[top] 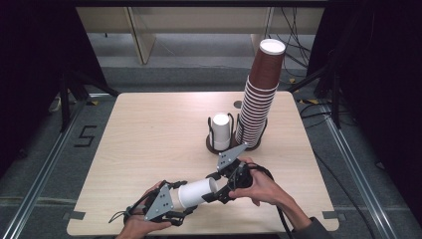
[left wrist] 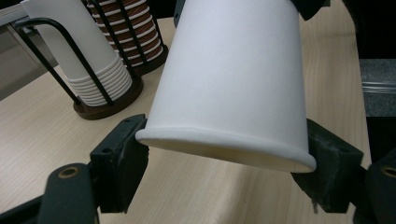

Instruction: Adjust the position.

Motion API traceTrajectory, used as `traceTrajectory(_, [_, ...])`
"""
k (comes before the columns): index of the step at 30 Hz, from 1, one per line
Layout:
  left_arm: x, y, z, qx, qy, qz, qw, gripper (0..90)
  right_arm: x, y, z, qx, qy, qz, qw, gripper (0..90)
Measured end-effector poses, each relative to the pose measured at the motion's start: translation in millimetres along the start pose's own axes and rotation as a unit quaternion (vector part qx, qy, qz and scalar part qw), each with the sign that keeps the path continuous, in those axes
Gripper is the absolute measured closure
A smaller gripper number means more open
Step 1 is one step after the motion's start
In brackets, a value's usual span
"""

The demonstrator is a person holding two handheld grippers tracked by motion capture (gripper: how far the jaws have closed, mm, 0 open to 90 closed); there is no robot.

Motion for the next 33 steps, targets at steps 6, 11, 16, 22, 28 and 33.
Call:
traceTrajectory(6, [-2.1, -2.0, -3.9, 0.023, -0.012, 0.0, 0.9997, 24.4, -1.8, 1.3, -2.6, 0.036, 0.038, -0.046, 0.9976, 23.5])
traceTrajectory(11, [-3.5, -3.3, -6.3, 0.041, -0.026, -0.005, 0.9988, 24.3, 1.4, -0.4, -5.0, 0.064, 0.064, -0.058, 0.9942, 23.4])
traceTrajectory(16, [-4.6, -3.6, -7.0, 0.047, -0.024, -0.01, 0.9986, 24.4, 3.8, -1.7, -6.8, 0.089, 0.089, -0.07, 0.9895, 23.6])
traceTrajectory(22, [-5.0, -3.3, -8.2, 0.062, -0.029, -0.011, 0.9976, 24.4, 10.2, -5.3, -8.3, 0.134, 0.138, -0.085, 0.9777, 24.4])
traceTrajectory(28, [-9.3, -3.5, -8.7, 0.076, -0.032, -0.016, 0.9964, 24.5, 10.6, -11.2, -10.8, 0.18, 0.178, -0.114, 0.9607, 24.6])
traceTrajectory(33, [-13.5, -3.1, -7.1, 0.079, -0.032, -0.028, 0.996, 24.6, 11.0, -17.2, -21.1, 0.232, 0.17, -0.139, 0.9476, 25.7])
Point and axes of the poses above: each handheld gripper's, and its own axes: y roughly backward along the jaws, z roughly out of its top, x roughly to its left, the point moved 9 cm from there along -y, roughly forward along the jaws, and after that the axes turned 4 degrees about z, right-handed, at the moved point
